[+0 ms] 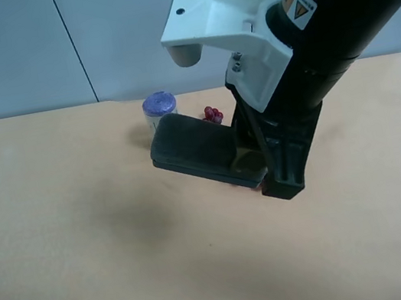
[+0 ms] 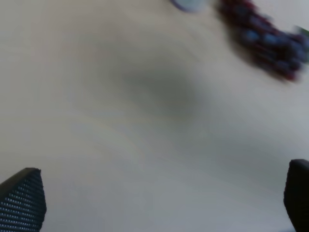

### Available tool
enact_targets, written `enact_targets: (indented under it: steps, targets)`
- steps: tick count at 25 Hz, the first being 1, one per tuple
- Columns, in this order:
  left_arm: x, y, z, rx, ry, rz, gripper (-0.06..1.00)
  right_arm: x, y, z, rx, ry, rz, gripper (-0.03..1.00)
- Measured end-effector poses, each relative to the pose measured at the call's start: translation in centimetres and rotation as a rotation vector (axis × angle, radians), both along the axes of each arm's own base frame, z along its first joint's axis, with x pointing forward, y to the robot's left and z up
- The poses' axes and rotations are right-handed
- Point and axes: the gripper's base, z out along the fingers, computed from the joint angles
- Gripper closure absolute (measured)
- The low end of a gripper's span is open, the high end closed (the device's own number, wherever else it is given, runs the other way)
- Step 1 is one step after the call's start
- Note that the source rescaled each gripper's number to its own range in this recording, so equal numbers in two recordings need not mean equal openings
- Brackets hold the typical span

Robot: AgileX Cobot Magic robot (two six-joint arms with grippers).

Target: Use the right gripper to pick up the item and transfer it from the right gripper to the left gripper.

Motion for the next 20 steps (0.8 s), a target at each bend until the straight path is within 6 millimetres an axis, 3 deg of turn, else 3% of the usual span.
enact_targets:
  steps: [5,11,20]
  targets:
    - [3.7,-1.1,0.9,-0.145,0.19,-0.12,-0.06,0.0,0.3,0.1,0.015,-0.026,0.029,0.96]
    - [7.7,-1.9,1.0,-0.294,0.279,-0.186,-0.06,-1.6,1.8,0.3,0.037,-0.065,0.135,0.96]
    - [9.9,-2.3,0.2,-0.387,0.321,-0.23,-0.06,-2.1,2.8,0.7,0.097,-0.117,0.182,0.96]
